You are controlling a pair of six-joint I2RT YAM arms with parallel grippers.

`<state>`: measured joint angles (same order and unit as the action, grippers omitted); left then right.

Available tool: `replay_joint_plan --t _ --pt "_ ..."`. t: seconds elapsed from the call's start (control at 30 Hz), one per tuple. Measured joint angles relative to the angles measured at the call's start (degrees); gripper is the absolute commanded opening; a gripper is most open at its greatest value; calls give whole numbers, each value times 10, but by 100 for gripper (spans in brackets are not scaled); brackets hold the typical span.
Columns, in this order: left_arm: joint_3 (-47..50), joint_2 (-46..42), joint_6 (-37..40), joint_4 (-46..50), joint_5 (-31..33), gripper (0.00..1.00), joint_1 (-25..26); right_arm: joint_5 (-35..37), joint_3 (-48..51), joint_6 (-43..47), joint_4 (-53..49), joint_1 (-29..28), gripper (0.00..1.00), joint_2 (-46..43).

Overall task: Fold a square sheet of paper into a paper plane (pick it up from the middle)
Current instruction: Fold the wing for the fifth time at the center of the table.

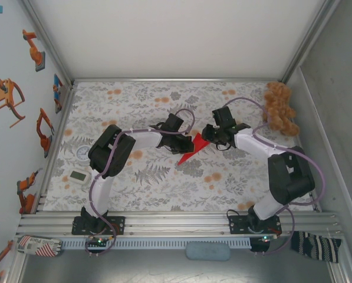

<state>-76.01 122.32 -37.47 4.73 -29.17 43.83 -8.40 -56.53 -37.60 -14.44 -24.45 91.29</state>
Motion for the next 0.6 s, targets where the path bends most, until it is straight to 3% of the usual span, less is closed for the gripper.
replay_joint_plan --t 0.17,0.6 --pt "0 0 2 0 0 1 0 -54 21 -16 44 0 0 34" --pt "0 0 2 0 0 0 0 -109 21 -25 98 0 0 107"
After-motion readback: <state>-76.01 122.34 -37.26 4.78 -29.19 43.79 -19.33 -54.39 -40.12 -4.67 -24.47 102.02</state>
